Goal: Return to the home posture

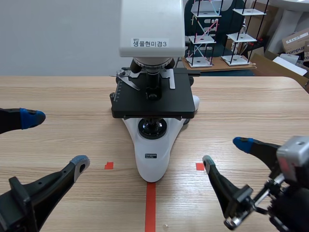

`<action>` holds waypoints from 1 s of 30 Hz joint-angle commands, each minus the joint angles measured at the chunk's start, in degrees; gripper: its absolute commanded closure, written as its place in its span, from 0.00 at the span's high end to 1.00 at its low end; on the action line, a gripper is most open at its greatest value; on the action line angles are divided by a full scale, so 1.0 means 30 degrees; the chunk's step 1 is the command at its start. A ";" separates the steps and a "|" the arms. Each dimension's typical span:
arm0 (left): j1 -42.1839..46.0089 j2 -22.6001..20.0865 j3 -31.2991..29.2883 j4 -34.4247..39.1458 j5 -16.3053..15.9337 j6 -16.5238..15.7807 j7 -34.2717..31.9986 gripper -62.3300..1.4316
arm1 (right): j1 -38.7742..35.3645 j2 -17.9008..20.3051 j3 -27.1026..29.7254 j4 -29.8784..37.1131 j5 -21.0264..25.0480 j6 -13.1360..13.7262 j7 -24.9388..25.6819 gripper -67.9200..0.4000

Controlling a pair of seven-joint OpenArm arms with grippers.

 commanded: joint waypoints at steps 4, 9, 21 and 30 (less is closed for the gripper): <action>0.0036 0.0095 -0.0138 0.0066 -0.0131 -0.0029 -0.0277 1.00 | -0.2703 0.0270 0.2178 0.4138 0.0160 0.0029 -0.1756 0.81; 0.0036 0.0095 -0.0138 0.0066 -0.0131 -0.0029 -0.0277 1.00 | -0.4626 0.0270 0.3818 0.7541 0.1457 0.0962 -0.5829 0.87; 0.0036 0.0095 -0.0138 0.0066 -0.0131 -0.0029 -0.0270 1.00 | -0.5078 0.0262 0.4728 0.9020 0.3949 0.2033 -0.8706 0.88; 0.0036 0.0095 -0.0138 0.0066 -0.0131 -0.0029 -0.0270 1.00 | -0.5326 0.0270 0.4728 0.9020 0.3818 0.2025 -0.8619 0.88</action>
